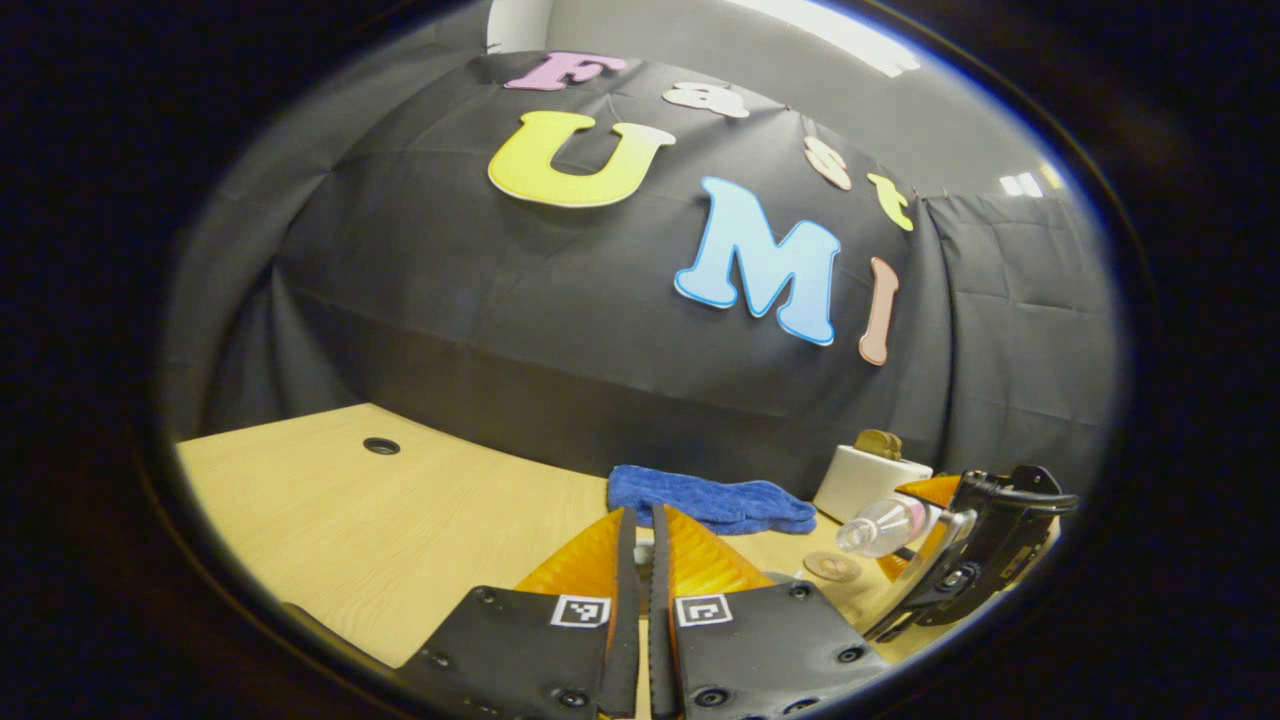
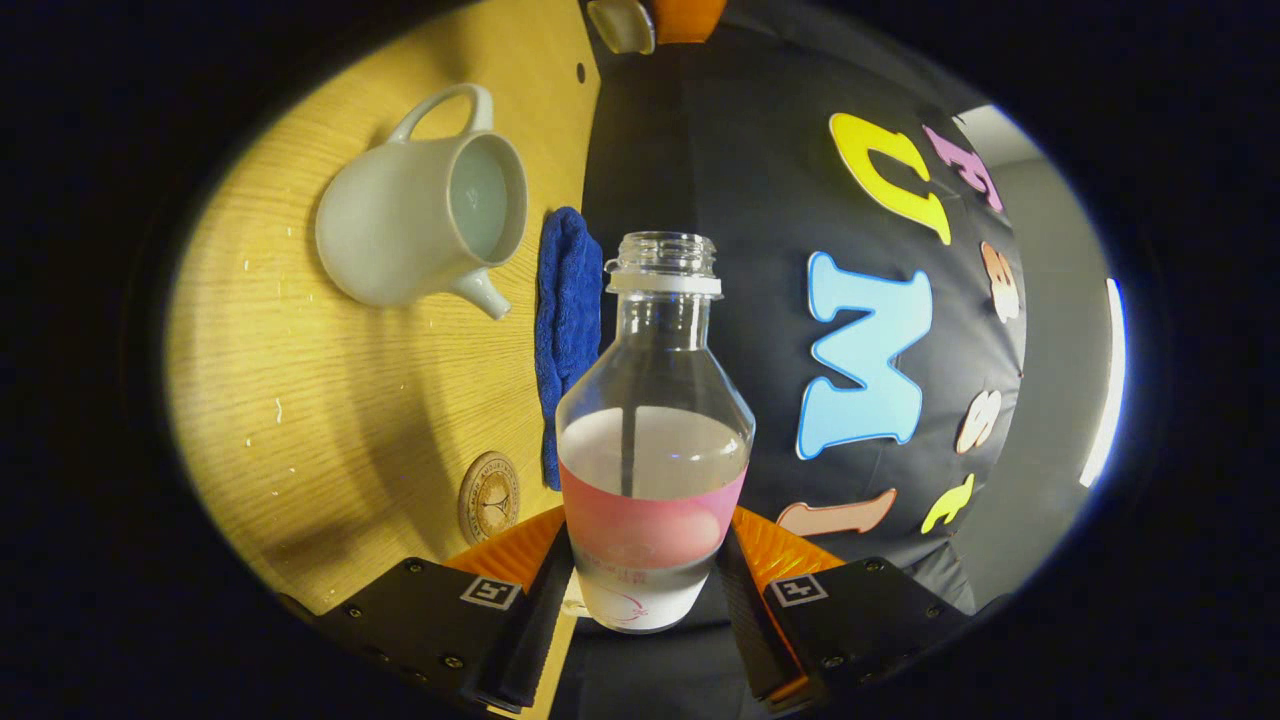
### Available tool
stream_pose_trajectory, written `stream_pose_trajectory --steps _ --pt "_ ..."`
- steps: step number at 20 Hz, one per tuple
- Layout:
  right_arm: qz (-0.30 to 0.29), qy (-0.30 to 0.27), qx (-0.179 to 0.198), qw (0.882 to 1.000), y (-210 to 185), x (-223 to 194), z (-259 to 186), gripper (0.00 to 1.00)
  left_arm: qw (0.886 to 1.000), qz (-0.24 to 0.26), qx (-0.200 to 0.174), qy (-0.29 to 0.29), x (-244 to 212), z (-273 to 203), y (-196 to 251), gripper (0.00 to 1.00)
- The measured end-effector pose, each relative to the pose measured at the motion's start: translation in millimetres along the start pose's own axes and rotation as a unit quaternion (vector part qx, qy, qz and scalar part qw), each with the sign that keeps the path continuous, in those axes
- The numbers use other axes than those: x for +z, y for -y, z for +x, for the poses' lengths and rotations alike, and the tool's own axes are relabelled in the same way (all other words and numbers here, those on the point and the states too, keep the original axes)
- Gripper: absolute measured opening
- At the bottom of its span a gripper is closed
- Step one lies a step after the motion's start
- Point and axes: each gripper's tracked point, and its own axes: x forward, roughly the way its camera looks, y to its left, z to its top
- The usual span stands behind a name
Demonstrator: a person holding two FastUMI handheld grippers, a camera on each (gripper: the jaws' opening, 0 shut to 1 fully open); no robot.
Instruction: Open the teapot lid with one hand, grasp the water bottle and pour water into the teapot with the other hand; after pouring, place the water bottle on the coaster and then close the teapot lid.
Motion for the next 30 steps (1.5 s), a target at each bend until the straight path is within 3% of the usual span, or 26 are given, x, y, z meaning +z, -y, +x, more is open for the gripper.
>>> stream_pose_trajectory --steps 6,11,20,30 --pt "-0.116 0.028 -0.005 0.993 9 15 11 0.75 1.0 0.001 0.0 -0.009 -4 1 -1 0.12" --pt "-0.18 0.042 -0.023 0.982 19 29 14 0.75 1.0 -0.001 -0.002 -0.007 -4 3 -1 0.11" --pt "-0.246 0.055 -0.058 0.966 43 33 19 0.75 1.0 -0.023 0.005 -0.007 -4 2 -6 0.11" --pt "-0.325 0.086 -0.122 0.934 70 61 11 0.75 0.999 -0.031 0.003 -0.014 -8 5 -8 0.12"
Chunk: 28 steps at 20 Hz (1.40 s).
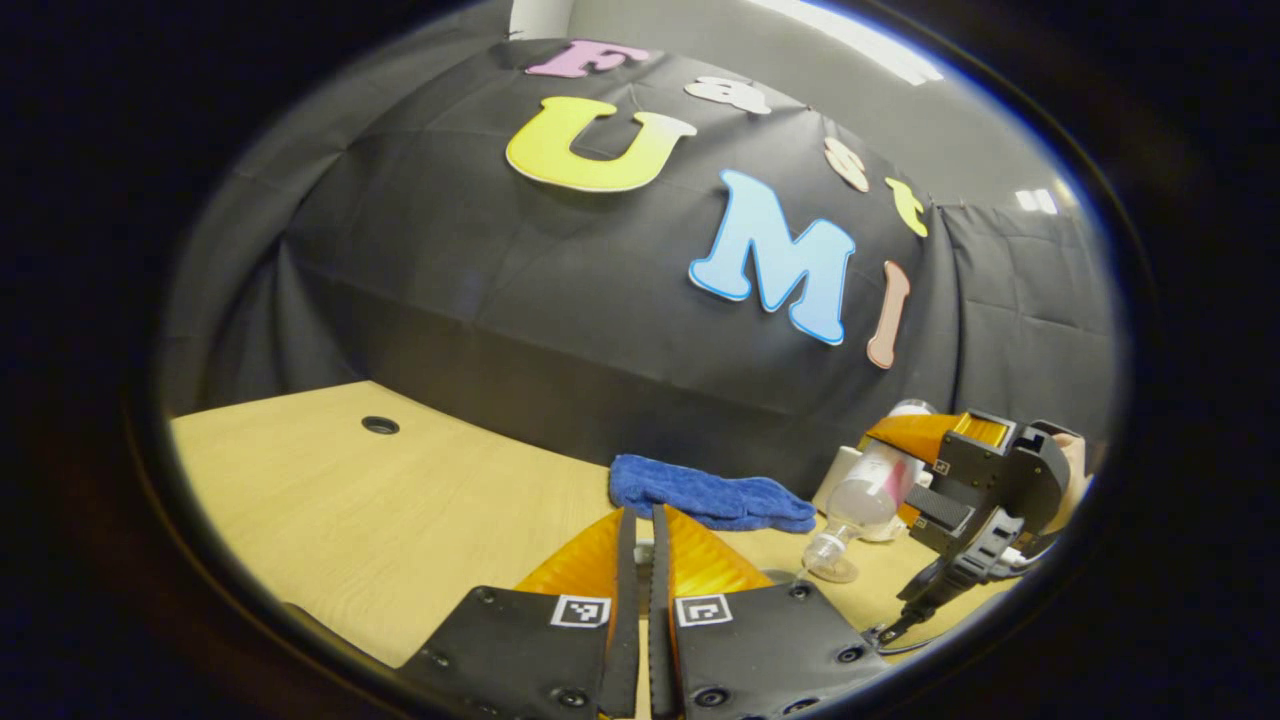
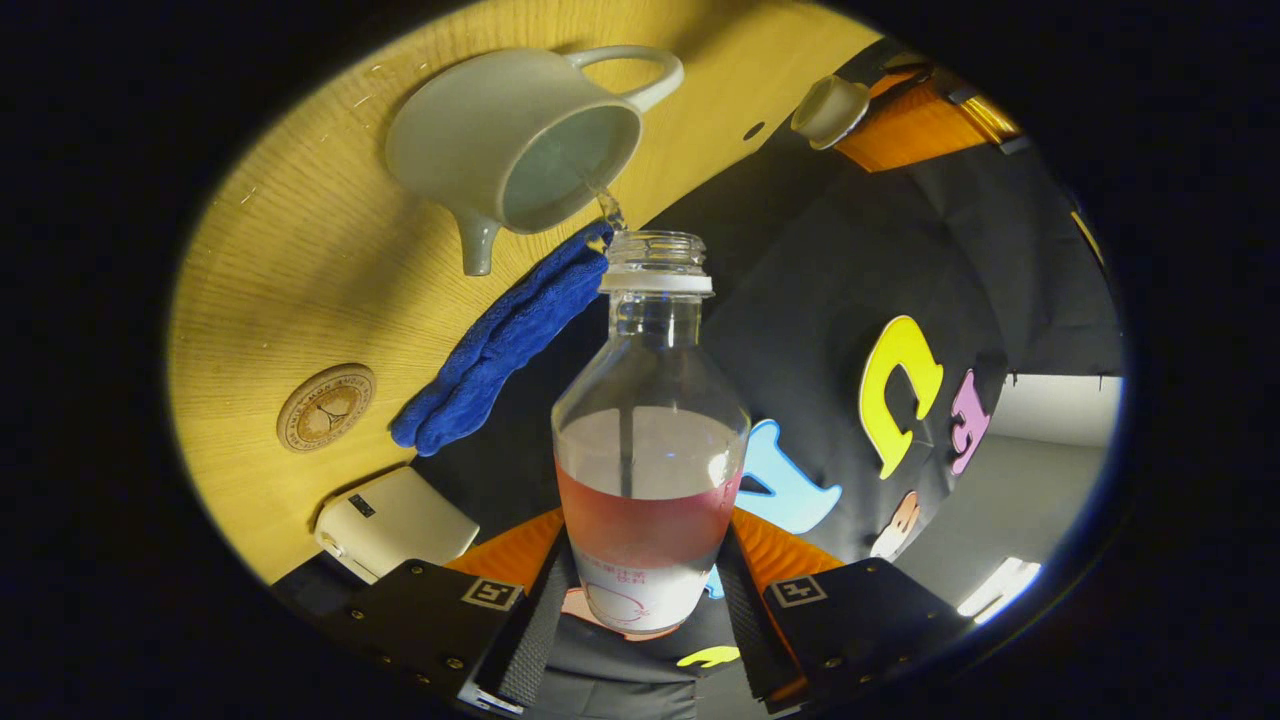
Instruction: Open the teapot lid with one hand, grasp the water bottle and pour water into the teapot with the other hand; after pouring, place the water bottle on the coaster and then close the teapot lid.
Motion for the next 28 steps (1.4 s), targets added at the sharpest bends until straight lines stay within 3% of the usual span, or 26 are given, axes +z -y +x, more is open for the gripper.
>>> stream_pose_trajectory --steps 14,18,24,26,28 --pt "-0.082 0.019 -0.029 0.996 8 15 1 0.75 1.0 -0.01 -0.003 -0.003 1 0 -2 0.11" --pt "-0.077 0.019 -0.025 0.997 6 14 0 0.75 1.0 -0.018 -0.008 -0.011 -5 2 -2 0.12" --pt "0.023 0.015 0.035 0.999 -20 6 4 0.75 1.0 -0.014 0.0 -0.01 -4 2 -6 0.11" --pt "0.086 0.016 0.07 0.994 -33 6 4 0.75 1.0 -0.013 0.005 -0.007 -3 3 -11 0.11" --pt "0.16 0.02 0.112 0.98 -47 9 2 0.75 1.0 -0.011 0.008 -0.009 -4 2 -13 0.1"
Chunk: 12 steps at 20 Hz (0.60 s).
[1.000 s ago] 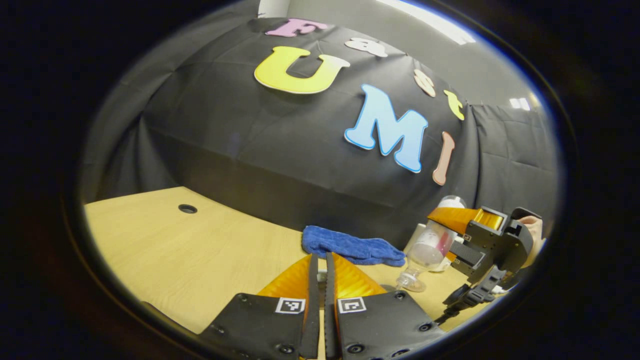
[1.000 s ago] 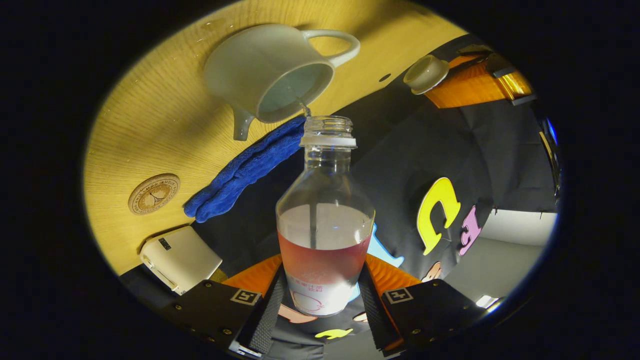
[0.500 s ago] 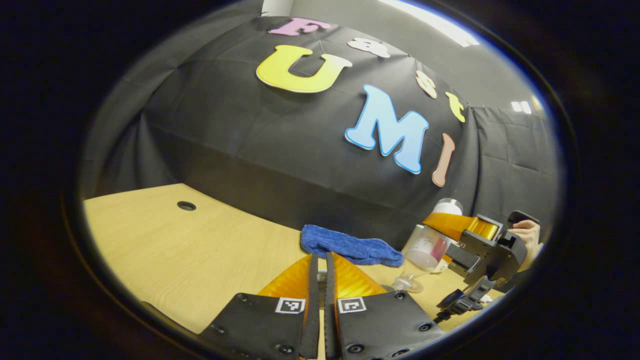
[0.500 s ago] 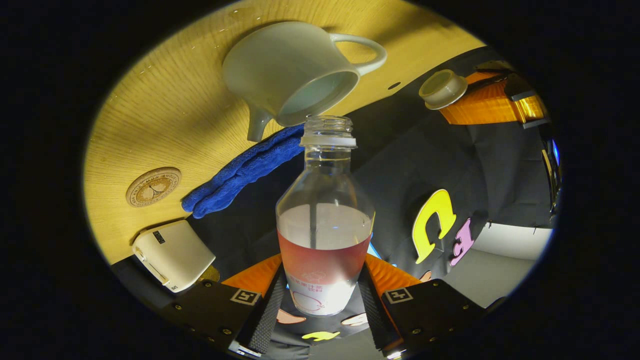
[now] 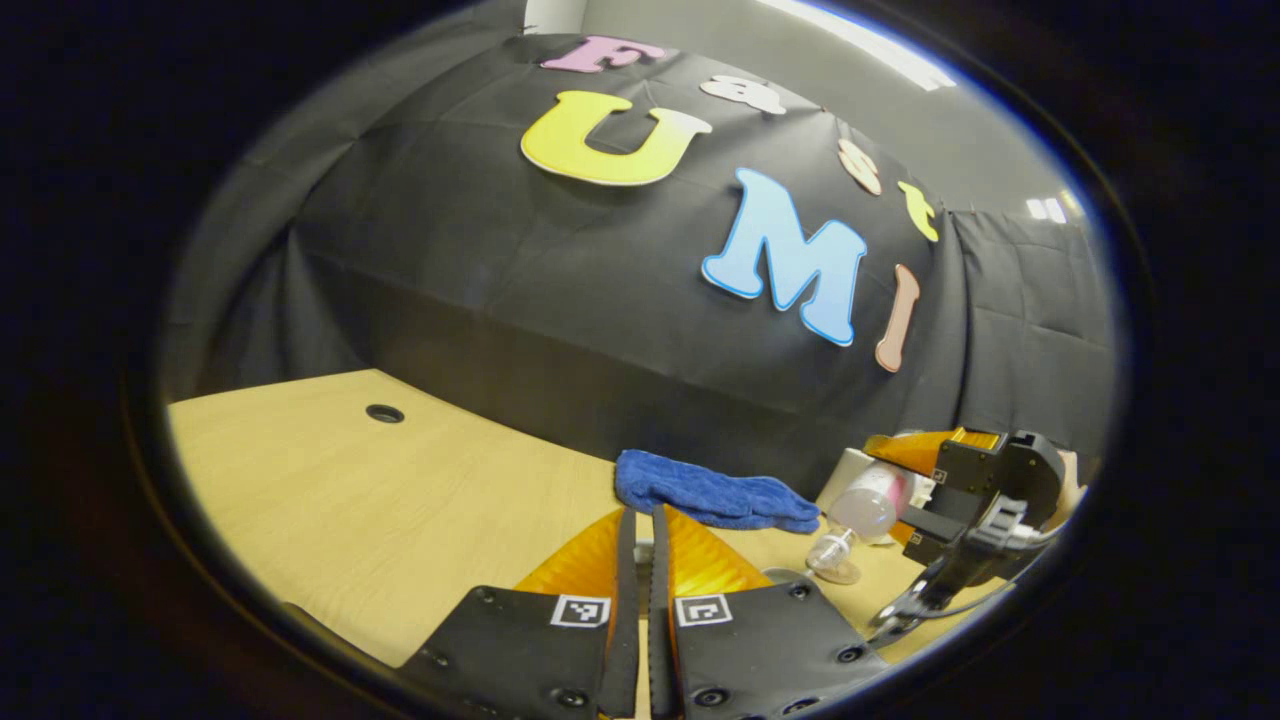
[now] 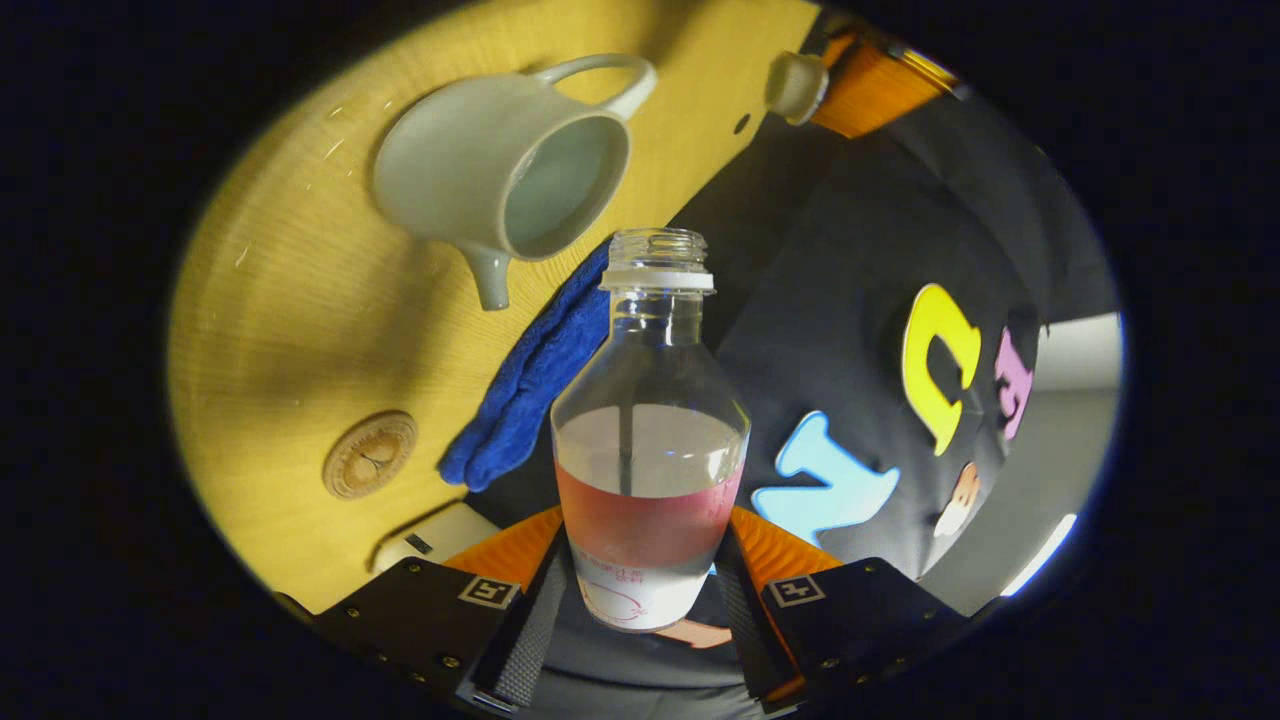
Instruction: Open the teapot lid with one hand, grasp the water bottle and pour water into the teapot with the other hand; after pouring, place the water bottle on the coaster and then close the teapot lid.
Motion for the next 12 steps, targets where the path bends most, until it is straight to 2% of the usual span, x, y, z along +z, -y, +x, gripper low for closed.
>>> stream_pose_trajectory --steps 3,7,10,12 --pt "0.1 -0.001 0.032 0.994 -7 -5 0 0.76 1.0 0.0 0.001 -0.003 -2 1 -1 0.12" --pt "0.226 -0.007 0.075 0.971 -28 -17 2 0.75 1.0 0.002 0.002 -0.009 -7 3 -1 0.12" --pt "0.316 -0.02 0.103 0.943 -43 -30 6 0.76 1.0 0.003 0.002 -0.011 -9 3 -1 0.12" --pt "0.388 -0.025 0.122 0.913 -53 -32 10 0.76 1.0 0.005 0.002 -0.012 -8 3 0 0.12"
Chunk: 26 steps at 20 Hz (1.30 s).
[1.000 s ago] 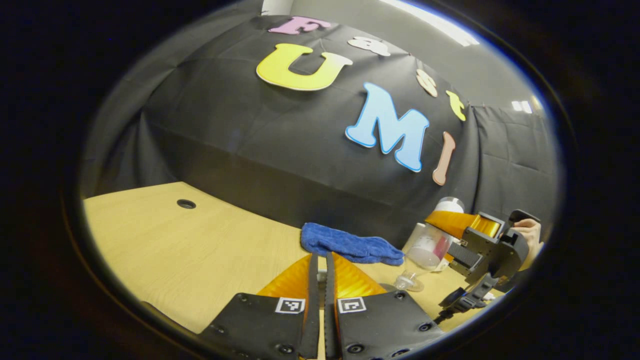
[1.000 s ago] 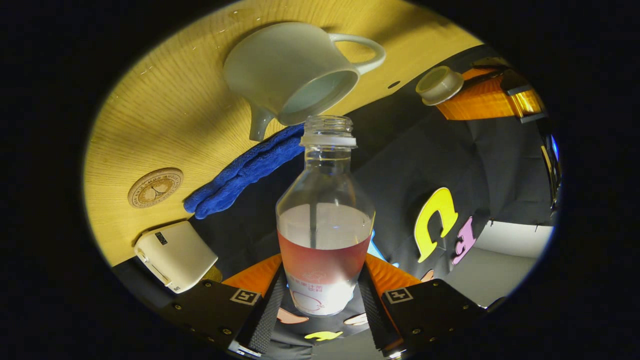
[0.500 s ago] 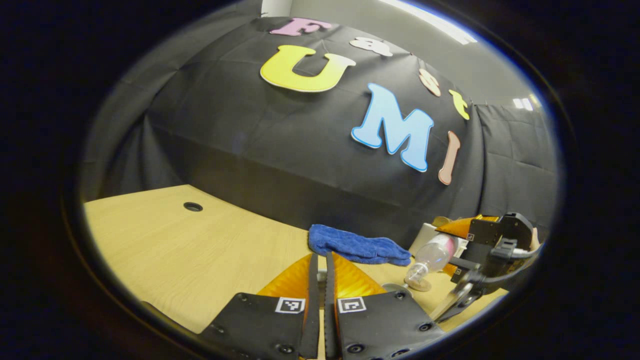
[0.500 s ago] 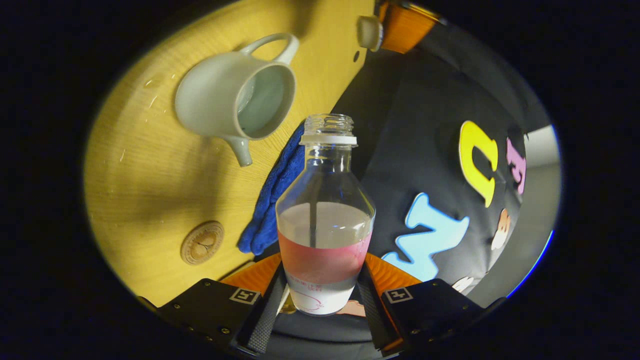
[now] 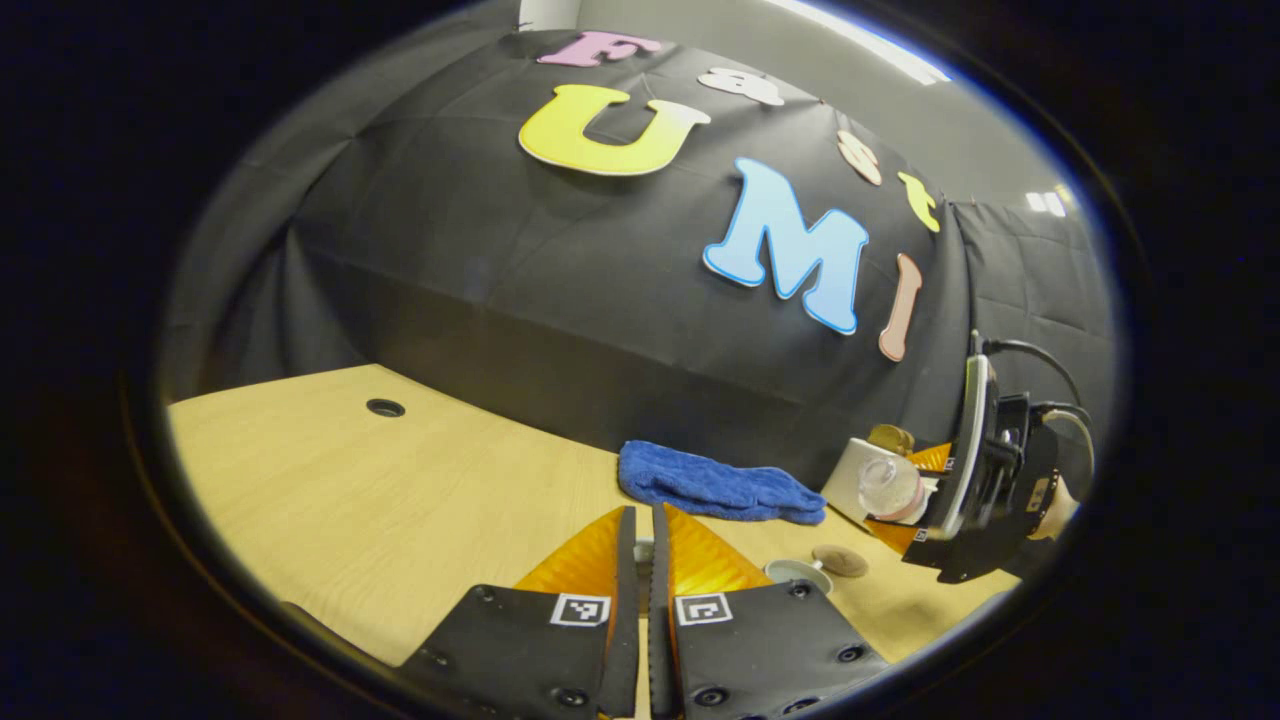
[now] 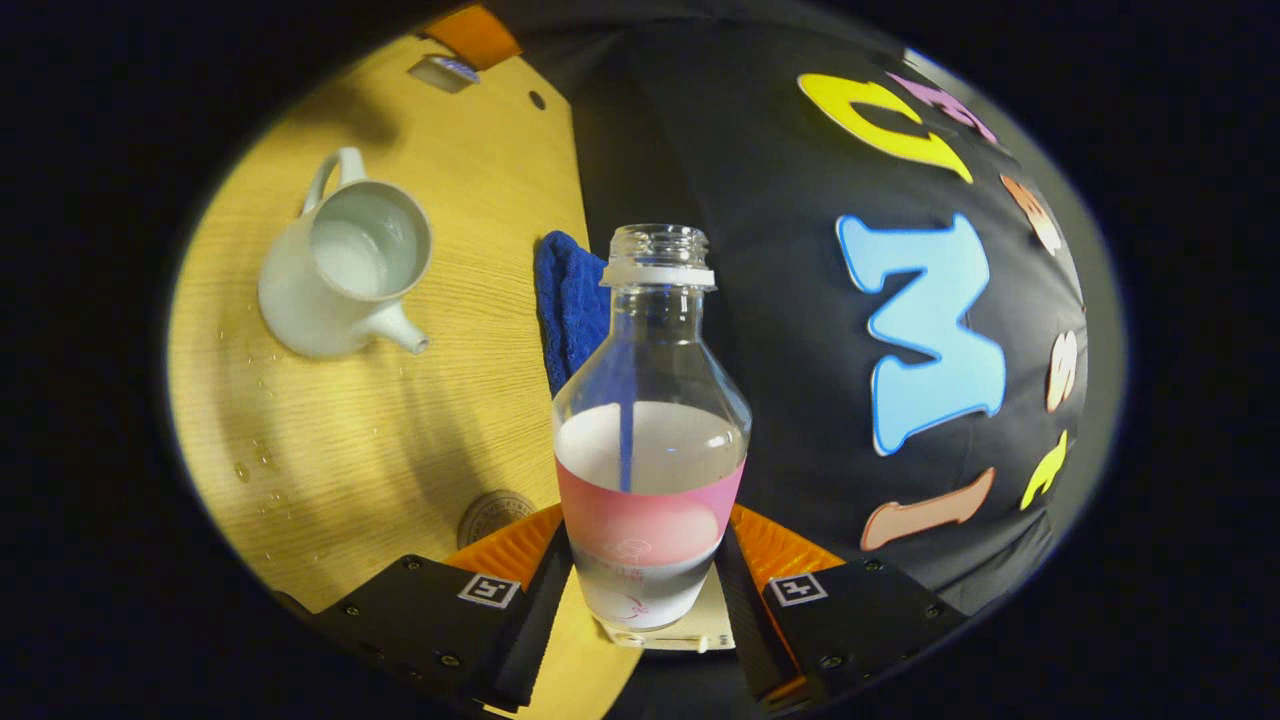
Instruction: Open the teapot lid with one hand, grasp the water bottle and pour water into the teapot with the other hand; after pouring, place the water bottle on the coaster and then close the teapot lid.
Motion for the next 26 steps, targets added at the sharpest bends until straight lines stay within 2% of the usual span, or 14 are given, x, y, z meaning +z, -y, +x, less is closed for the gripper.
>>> stream_pose_trajectory --steps 2,4,8,12,13,14,18,26 --pt "0.089 0.0 0.019 0.996 -2 -9 8 0.76 1.0 0.002 0.0 0.0 -2 1 -1 0.11" --pt "0.184 0.002 0.037 0.982 -4 -14 16 0.76 1.0 0.002 0.0 -0.002 -2 1 0 0.12" --pt "0.346 0.019 0.041 0.937 -2 -23 29 0.76 1.0 0.003 -0.003 -0.003 -2 1 3 0.12" --pt "0.446 0.032 0.047 0.893 -9 -26 41 0.76 1.0 0.003 -0.006 -0.006 -5 2 6 0.1" --pt "0.462 0.032 0.052 0.885 -12 -26 45 0.76 1.0 0.005 -0.007 -0.006 -4 2 6 0.1" --pt "0.47 0.032 0.052 0.881 -14 -28 47 0.76 1.0 0.006 -0.007 -0.005 -4 0 7 0.12" --pt "0.472 0.032 0.041 0.88 -17 -28 51 0.76 1.0 0.007 -0.007 -0.002 -2 0 6 0.1" --pt "0.512 0.026 0.051 0.857 -26 -32 48 0.77 1.0 0.006 -0.011 -0.006 -4 1 10 0.12"
